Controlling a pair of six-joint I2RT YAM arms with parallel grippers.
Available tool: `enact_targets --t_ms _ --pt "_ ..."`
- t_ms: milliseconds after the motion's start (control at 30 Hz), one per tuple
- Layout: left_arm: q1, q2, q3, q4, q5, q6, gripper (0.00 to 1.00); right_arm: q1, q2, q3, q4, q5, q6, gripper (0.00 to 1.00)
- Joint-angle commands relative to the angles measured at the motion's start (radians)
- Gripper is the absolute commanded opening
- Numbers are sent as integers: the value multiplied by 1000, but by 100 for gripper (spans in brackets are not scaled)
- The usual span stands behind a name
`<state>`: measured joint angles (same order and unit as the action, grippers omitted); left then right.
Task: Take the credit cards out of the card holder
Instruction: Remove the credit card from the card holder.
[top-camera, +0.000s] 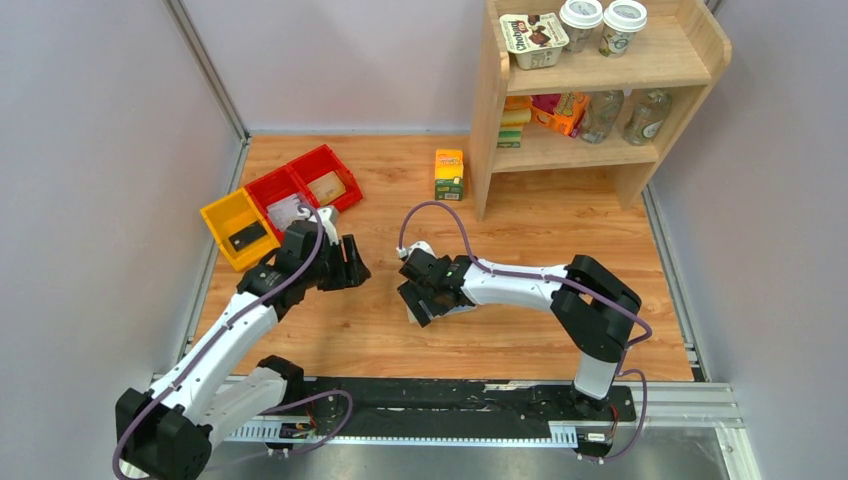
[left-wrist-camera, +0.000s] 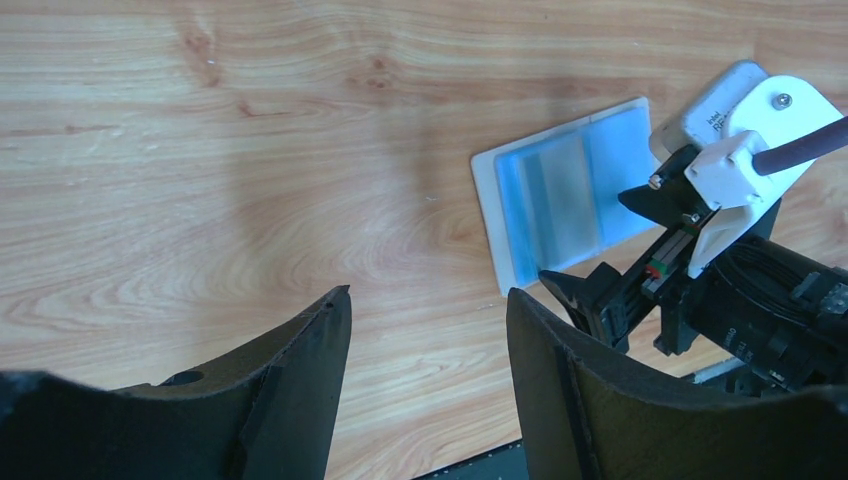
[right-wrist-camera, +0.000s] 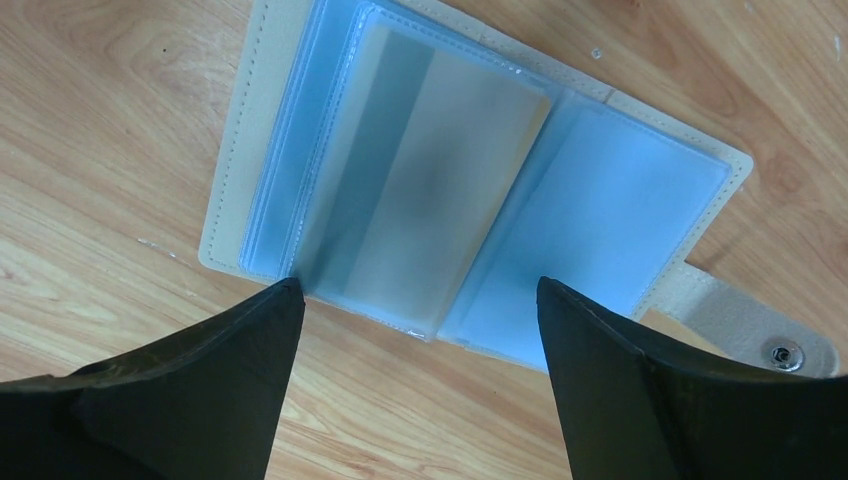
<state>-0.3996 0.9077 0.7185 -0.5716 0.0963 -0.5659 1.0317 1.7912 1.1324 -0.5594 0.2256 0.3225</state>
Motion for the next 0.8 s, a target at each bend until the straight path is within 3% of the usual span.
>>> enact_targets --t_ms 0,267,767 --pt "-51 29 10 67 0 -35 66 -1 2 17 21 18 3 89" --pt "-122 85 21 98 -24 -61 66 -4 -21 23 21 5 9 86" --pt "-128 94 22 81 -70 -89 66 -16 3 36 46 -17 39 86"
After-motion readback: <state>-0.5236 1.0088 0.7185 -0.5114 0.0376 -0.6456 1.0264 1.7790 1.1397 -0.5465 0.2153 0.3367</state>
